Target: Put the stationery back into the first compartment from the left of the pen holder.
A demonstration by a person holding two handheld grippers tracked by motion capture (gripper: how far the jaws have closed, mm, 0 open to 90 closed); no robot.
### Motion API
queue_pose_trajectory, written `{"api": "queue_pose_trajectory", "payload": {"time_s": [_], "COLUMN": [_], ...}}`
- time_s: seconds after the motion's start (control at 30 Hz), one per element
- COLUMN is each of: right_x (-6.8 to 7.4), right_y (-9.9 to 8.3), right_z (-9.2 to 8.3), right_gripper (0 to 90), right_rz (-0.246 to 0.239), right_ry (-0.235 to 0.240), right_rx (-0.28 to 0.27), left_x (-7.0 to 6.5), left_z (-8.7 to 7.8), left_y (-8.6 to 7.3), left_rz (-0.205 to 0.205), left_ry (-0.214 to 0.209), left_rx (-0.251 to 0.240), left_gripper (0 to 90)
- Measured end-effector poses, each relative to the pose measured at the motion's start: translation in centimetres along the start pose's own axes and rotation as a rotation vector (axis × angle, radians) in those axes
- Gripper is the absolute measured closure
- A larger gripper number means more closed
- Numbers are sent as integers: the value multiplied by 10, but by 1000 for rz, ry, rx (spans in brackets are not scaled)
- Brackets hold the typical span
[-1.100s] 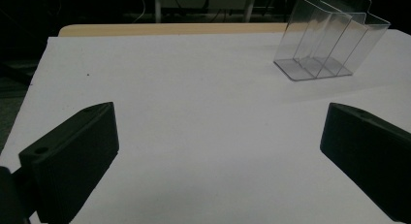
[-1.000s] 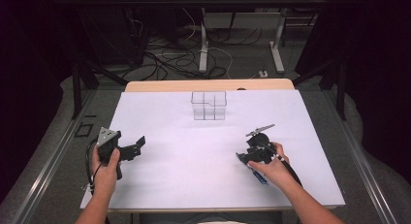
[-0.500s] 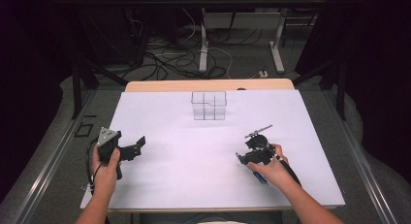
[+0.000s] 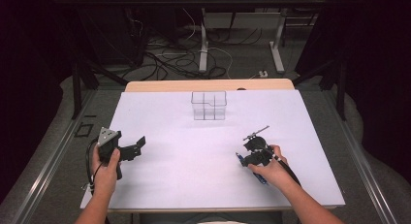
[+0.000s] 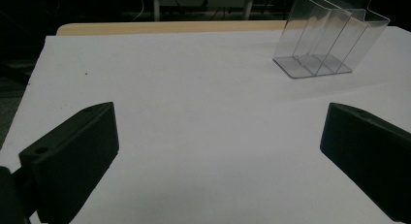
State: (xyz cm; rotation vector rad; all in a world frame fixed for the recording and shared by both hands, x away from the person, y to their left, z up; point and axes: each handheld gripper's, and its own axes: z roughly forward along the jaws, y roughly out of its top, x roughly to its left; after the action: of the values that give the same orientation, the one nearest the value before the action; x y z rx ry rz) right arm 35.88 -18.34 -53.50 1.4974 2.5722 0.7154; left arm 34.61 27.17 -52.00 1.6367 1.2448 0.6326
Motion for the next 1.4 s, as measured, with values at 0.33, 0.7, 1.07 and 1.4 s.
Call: {"api": "queue_pose_trajectory", "payload": {"time_s": [0.33, 0.7, 1.07, 1.4], "right_x": [1, 0, -3, -5], "right_y": [0, -1, -3, -3], "right_z": [-2, -2, -2, -2], "right_gripper": [740, 784, 791, 796], "right_rz": [-15, -15, -4, -26], "right_ry": [-14, -24, 4, -6], "right_rx": [35, 34, 9, 15], "left_x": [0, 0, 0, 0], "left_z": [0, 0, 0, 0], "left_y": [0, 0, 0, 0], "left_rz": [-1, 0, -1, 1], "left_ry": [0, 0, 0, 1], "left_rx": [-1, 1, 2, 5], "left_gripper": [3, 3, 3, 3]}}
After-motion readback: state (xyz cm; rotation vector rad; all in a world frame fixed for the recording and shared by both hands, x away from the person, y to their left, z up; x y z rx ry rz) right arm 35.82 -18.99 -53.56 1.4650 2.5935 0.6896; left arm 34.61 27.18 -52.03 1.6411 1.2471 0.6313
